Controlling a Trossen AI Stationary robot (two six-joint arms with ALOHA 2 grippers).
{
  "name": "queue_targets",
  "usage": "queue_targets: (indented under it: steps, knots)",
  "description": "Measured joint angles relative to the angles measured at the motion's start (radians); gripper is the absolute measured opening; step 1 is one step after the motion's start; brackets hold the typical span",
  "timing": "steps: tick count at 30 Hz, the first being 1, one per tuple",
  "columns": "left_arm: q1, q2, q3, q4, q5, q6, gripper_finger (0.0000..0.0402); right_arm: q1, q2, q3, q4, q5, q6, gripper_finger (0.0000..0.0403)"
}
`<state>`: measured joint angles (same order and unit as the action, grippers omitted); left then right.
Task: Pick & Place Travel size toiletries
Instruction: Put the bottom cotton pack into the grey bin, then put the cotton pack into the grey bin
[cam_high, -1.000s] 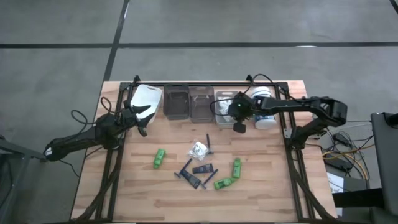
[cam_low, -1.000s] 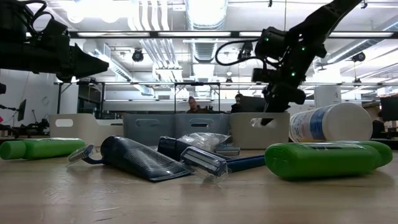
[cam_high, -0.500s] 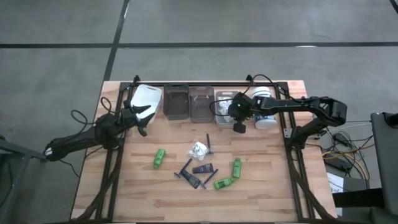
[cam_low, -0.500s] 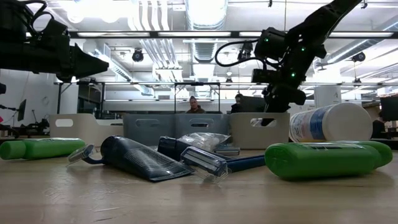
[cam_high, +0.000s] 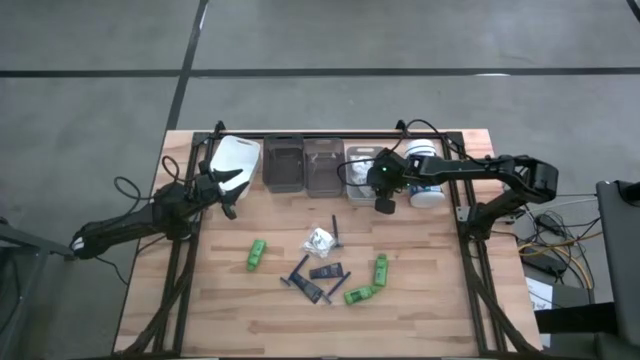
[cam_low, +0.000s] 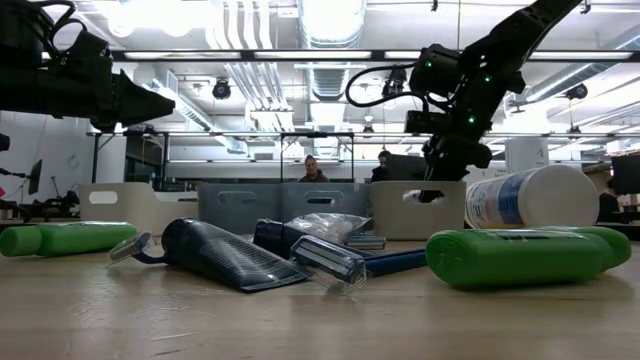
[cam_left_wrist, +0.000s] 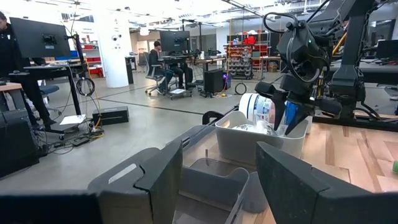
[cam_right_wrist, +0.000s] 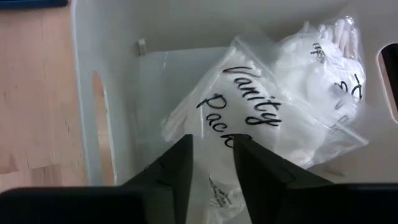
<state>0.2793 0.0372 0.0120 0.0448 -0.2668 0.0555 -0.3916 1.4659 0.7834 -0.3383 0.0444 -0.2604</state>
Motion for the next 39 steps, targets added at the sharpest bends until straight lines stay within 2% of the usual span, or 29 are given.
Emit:
queue_targets:
  steps: [8, 17, 29, 39]
  knots:
    - [0.000, 0.000, 0.000, 0.000, 0.000, 0.000, 0.0207, 0.000, -0.045, 0.000, -0.029, 0.000, -0.012, 0.0166]
    - [0.000, 0.000, 0.000, 0.000, 0.000, 0.000, 0.0207, 0.000, -0.170, 0.000, -0.056, 0.000, -0.003, 0.0185]
    - [0.000, 0.000, 0.000, 0.000, 0.000, 0.000, 0.0207, 0.001, -0.312, 0.000, -0.136, 0.000, 0.039, 0.0153]
    - [0.000, 0.000, 0.000, 0.000, 0.000, 0.000, 0.0207, 0.031, -0.311, 0.000, -0.161, -0.003, 0.050, 0.0124]
